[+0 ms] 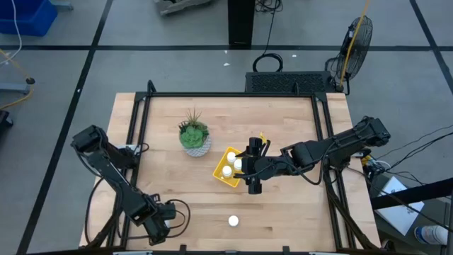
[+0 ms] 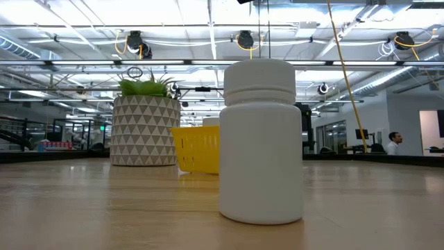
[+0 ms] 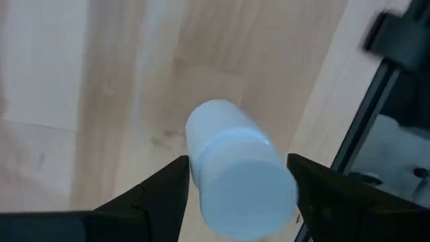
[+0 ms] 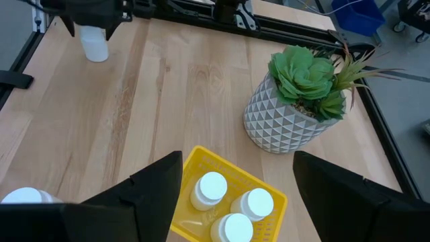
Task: Pick and place pill bottles into a basket
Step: Put the white pill bottle into the yellow basket
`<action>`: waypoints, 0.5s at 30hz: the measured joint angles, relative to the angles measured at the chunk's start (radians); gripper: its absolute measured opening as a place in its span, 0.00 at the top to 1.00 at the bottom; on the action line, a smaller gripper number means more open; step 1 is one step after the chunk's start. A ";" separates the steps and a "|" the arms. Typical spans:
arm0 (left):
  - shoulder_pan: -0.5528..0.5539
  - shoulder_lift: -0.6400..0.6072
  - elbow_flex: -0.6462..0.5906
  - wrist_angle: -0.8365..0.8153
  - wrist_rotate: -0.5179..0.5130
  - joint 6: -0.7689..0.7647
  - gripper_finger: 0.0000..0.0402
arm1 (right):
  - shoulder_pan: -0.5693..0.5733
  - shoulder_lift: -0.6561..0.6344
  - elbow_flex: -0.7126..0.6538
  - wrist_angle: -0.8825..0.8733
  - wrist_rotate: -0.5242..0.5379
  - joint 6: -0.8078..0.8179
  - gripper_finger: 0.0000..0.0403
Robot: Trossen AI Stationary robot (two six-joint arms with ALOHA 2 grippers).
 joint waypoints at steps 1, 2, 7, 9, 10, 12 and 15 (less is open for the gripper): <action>0.000 0.010 0.000 0.004 0.010 0.002 0.37 | 0.000 0.000 0.000 0.000 0.000 0.000 0.32; 0.000 0.020 0.000 0.010 0.020 0.004 0.37 | 0.000 0.000 0.000 0.000 0.000 0.000 0.32; 0.000 0.042 0.000 0.035 0.024 0.035 0.37 | 0.000 0.000 0.000 0.000 0.000 0.000 0.32; 0.001 0.042 0.000 0.035 0.011 0.035 0.37 | 0.000 0.000 0.000 0.000 0.001 0.000 0.32; 0.001 0.041 0.000 0.036 0.003 0.036 0.37 | 0.000 0.000 0.000 0.000 0.000 0.003 0.32; 0.001 0.040 0.000 0.036 -0.005 0.038 0.37 | 0.000 0.000 0.000 0.000 0.001 0.003 0.32; 0.001 0.040 0.000 0.036 -0.019 0.038 0.37 | 0.000 0.000 0.000 0.000 0.000 0.003 0.32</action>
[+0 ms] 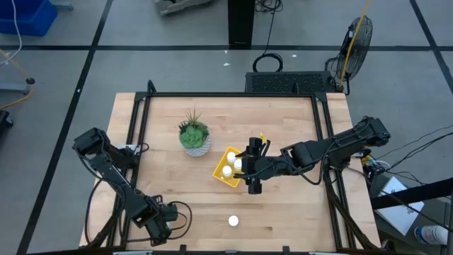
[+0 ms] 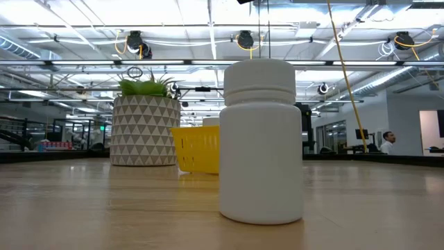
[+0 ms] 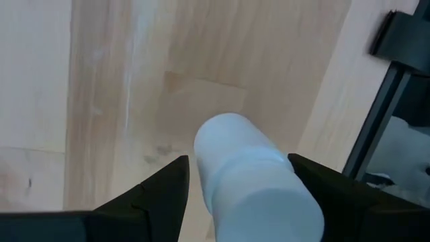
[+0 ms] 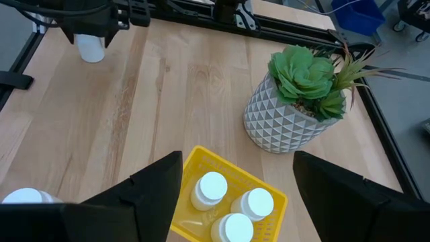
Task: Pick and place pill bottles into a basket
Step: Put the white pill bottle into the yellow basket
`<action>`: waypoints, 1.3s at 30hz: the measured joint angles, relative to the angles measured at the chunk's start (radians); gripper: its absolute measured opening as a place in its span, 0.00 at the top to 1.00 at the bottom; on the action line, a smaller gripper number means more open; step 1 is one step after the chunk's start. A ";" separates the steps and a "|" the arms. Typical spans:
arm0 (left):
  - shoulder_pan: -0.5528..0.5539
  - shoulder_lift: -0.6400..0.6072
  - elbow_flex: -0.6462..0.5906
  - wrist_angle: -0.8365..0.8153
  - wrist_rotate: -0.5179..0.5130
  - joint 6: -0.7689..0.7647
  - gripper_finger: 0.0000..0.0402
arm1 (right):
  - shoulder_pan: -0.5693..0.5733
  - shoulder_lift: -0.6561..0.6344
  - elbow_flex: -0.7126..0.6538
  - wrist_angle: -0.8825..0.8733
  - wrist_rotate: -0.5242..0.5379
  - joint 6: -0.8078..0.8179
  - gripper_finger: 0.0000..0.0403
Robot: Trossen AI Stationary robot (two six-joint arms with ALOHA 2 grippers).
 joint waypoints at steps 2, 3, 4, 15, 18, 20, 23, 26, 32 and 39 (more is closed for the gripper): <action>0.000 0.000 0.000 0.000 -0.010 -0.001 0.37 | 0.000 0.000 0.000 0.000 0.000 0.000 0.32; 0.000 0.000 0.000 -0.002 -0.012 -0.001 0.37 | 0.000 0.000 0.000 0.000 0.000 0.000 0.32; 0.000 0.000 0.000 -0.006 -0.015 0.000 0.37 | 0.000 0.000 0.000 0.000 0.000 0.000 0.32; 0.000 -0.001 0.001 -0.011 -0.032 0.074 0.56 | 0.000 0.000 0.000 0.000 0.001 0.000 0.32; 0.000 -0.001 0.001 -0.011 -0.030 0.105 0.56 | 0.000 0.000 0.000 0.000 0.026 -0.001 0.32; 0.000 -0.001 0.001 -0.011 -0.025 0.127 0.56 | 0.000 0.000 0.000 0.000 0.027 -0.001 0.32; 0.004 -0.001 0.001 -0.011 -0.024 0.141 0.56 | 0.000 0.000 0.000 0.000 0.027 0.000 0.32; 0.013 -0.001 0.001 -0.011 -0.022 0.149 0.56 | 0.000 0.000 0.000 0.000 0.027 0.000 0.32; 0.047 -0.009 0.001 -0.048 -0.029 0.207 0.56 | 0.000 0.000 0.000 0.000 0.029 0.000 0.32; 0.133 -0.018 0.093 -0.222 -0.112 0.395 0.56 | -0.004 0.000 0.000 0.000 0.031 -0.001 0.32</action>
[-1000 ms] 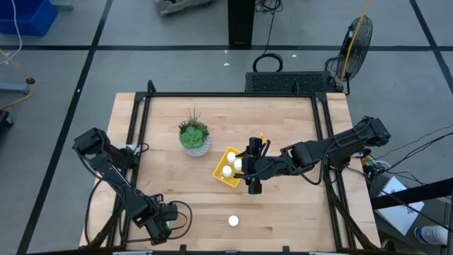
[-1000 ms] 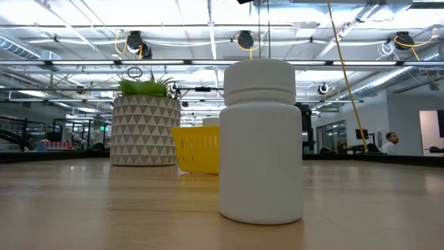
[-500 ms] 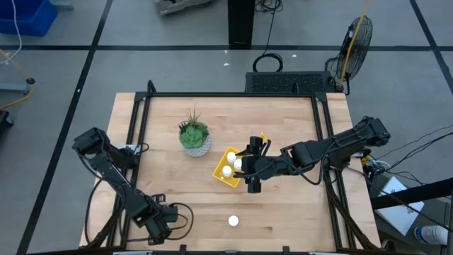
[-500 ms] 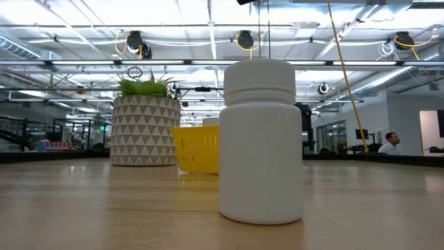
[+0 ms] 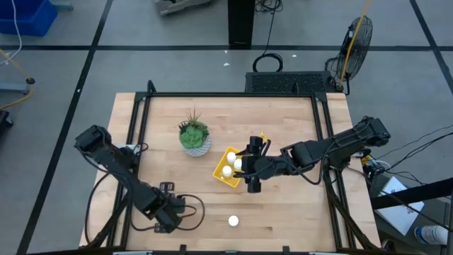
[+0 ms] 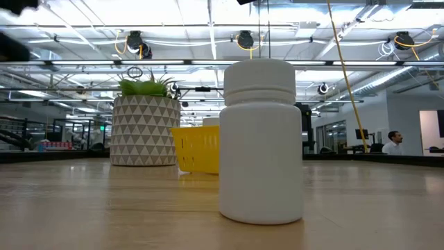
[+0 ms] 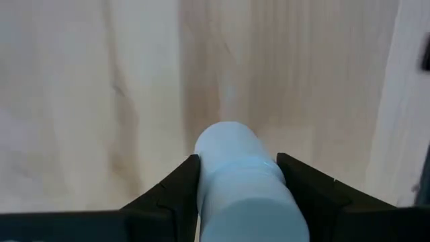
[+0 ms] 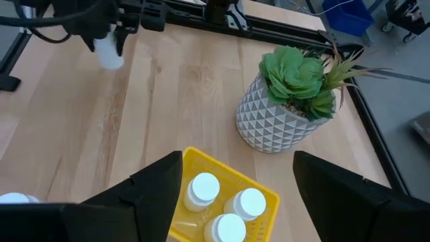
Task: Pick and place pill bottles into a basket
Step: Put the white pill bottle into the yellow basket
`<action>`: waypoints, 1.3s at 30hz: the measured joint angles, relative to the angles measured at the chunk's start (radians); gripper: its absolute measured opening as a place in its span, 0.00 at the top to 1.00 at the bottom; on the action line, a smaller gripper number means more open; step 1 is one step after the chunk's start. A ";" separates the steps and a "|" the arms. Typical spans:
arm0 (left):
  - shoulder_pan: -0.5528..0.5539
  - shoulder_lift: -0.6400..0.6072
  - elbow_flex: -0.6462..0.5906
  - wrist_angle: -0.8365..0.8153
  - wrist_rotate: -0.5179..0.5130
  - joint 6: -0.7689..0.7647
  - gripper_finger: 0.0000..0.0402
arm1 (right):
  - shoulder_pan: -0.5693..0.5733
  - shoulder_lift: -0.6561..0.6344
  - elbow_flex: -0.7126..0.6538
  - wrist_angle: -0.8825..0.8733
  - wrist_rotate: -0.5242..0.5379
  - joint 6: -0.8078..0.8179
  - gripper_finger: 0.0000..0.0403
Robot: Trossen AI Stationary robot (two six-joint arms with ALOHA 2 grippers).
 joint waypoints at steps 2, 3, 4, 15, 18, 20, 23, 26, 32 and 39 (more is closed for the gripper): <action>0.029 -0.001 0.044 -0.037 -0.048 0.073 0.56 | -0.002 0.000 0.000 0.000 0.000 0.000 0.32; 0.043 -0.005 0.067 -0.059 -0.074 0.108 0.56 | -0.002 0.000 0.000 0.000 0.000 0.000 0.32; 0.060 -0.011 0.091 -0.082 -0.100 0.147 0.56 | -0.002 0.000 0.000 0.000 0.000 0.000 0.32; 0.334 -0.013 0.274 -0.184 -0.209 0.565 0.56 | -0.003 0.000 0.000 -0.014 0.002 -0.007 0.32; 0.410 -0.013 0.284 -0.162 -0.192 0.655 0.56 | -0.003 -0.017 -0.002 -0.038 0.051 -0.016 0.32; 0.453 -0.013 0.284 -0.115 -0.175 0.719 0.56 | -0.007 -0.038 -0.001 -0.035 0.101 -0.042 0.32; 0.502 -0.013 0.284 0.002 -0.123 0.822 0.56 | -0.007 -0.082 -0.002 -0.012 0.164 -0.078 0.32; 0.539 -0.013 0.284 0.090 -0.068 0.909 0.56 | -0.007 -0.140 -0.001 0.009 0.209 -0.114 0.32; 0.604 -0.013 0.284 0.108 -0.008 0.987 0.56 | -0.007 -0.250 -0.001 0.072 0.206 -0.175 0.32; 0.671 0.022 0.284 0.182 0.109 1.050 0.56 | -0.008 -0.297 0.000 0.101 0.207 -0.219 0.32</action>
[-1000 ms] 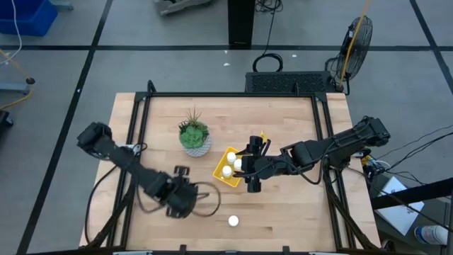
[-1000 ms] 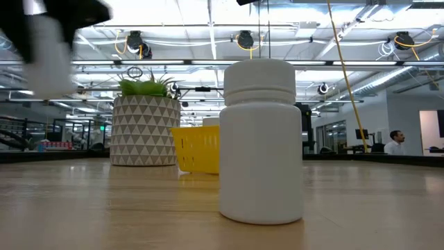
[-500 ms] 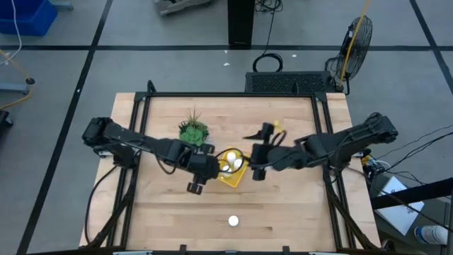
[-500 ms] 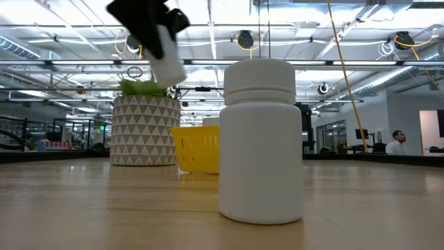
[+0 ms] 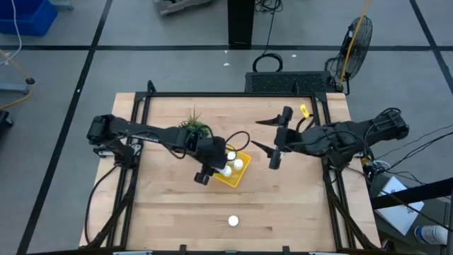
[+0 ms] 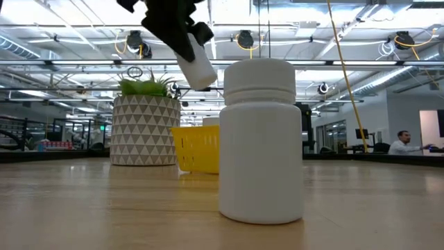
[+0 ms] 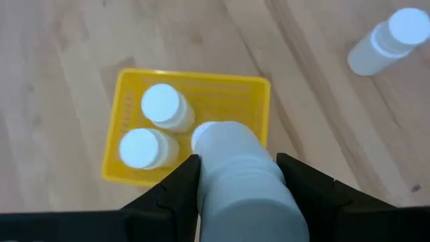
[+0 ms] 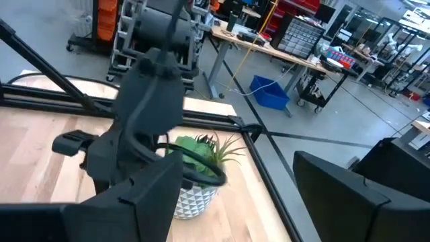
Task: Pick and place pill bottles into a basket
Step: Put the white pill bottle into the yellow basket
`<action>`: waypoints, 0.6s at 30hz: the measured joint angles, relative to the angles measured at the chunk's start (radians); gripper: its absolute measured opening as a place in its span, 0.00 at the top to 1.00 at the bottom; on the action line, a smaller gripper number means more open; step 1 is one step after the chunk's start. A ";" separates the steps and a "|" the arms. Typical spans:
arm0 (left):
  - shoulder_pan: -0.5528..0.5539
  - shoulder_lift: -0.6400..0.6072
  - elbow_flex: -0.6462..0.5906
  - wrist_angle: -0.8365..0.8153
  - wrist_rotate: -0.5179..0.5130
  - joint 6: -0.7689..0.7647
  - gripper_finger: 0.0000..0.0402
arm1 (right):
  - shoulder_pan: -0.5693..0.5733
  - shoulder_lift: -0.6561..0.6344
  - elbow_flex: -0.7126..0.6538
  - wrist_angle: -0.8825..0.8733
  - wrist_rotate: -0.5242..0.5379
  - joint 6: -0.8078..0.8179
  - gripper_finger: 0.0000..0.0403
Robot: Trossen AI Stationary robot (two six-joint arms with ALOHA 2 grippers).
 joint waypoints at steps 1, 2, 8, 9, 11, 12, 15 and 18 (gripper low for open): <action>0.006 0.015 0.000 0.020 0.017 0.008 0.56 | 0.000 0.000 0.000 -0.003 0.000 -0.002 0.32; 0.010 0.025 0.001 0.037 0.032 0.016 0.56 | 0.000 0.002 0.000 -0.005 0.000 -0.004 0.32; 0.016 0.128 0.023 0.014 0.058 0.041 0.56 | -0.008 0.010 0.000 -0.010 -0.002 -0.020 0.32; 0.016 0.144 0.035 0.002 0.070 0.042 0.56 | -0.012 0.010 0.000 -0.009 -0.002 -0.020 0.32; 0.015 0.175 0.065 -0.021 0.079 0.049 0.56 | -0.019 0.009 0.000 -0.009 -0.002 -0.024 0.32; 0.014 0.186 0.080 -0.036 0.077 0.050 0.56 | -0.021 0.009 0.000 -0.009 -0.002 -0.024 0.32; 0.014 0.203 0.119 -0.056 0.075 0.057 0.56 | -0.027 0.010 0.000 -0.011 -0.005 -0.024 0.32; 0.014 0.208 0.134 -0.088 0.074 0.058 0.56 | -0.027 0.009 -0.005 -0.005 -0.006 -0.024 0.32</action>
